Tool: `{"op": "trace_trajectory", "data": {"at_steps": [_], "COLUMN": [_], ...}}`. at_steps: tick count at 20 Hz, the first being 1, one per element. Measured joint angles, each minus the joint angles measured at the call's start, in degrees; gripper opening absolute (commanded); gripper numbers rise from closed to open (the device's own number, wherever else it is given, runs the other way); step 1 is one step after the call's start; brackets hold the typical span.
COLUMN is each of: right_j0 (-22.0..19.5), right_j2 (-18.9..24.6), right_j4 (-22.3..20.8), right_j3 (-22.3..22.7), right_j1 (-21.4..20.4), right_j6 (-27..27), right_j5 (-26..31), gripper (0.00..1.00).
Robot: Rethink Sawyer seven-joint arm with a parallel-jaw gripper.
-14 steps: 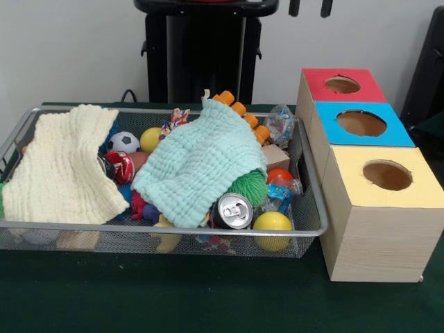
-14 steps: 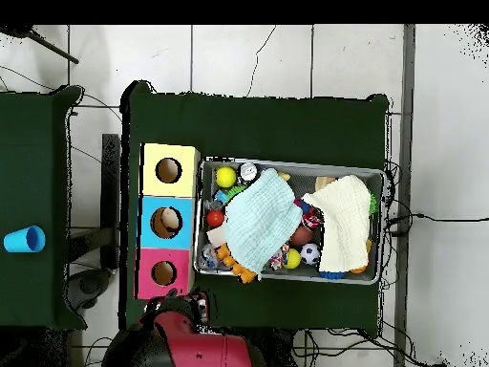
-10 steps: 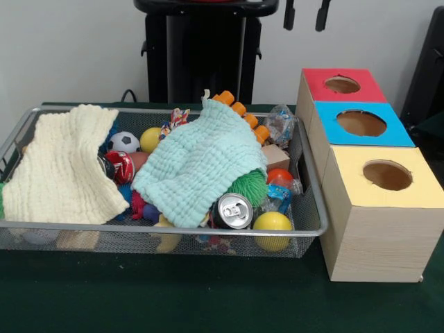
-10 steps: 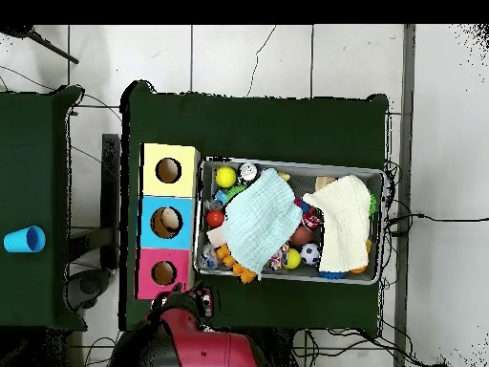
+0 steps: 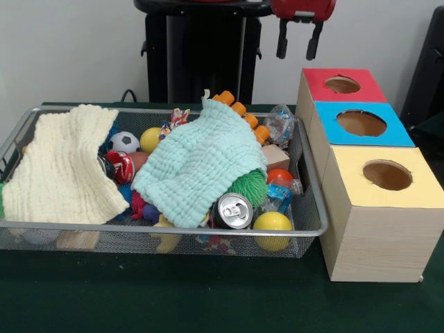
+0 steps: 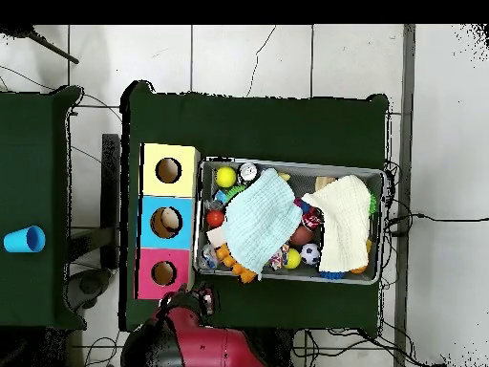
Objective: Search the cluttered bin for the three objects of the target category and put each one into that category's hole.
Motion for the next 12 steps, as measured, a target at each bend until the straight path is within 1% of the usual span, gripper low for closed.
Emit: {"op": "trace_trajectory", "data": {"at_steps": [7,12], "right_j0": [4.2,5.5], "right_j2": [-2.1,-3.3], "right_j4": [0.0,0.1], "right_j3": [0.3,1.3], "right_j1": [6.2,6.6], "right_j6": [0.0,0.2], "right_j5": [-4.9,-8.9], "gripper": [1.00,1.00]}}
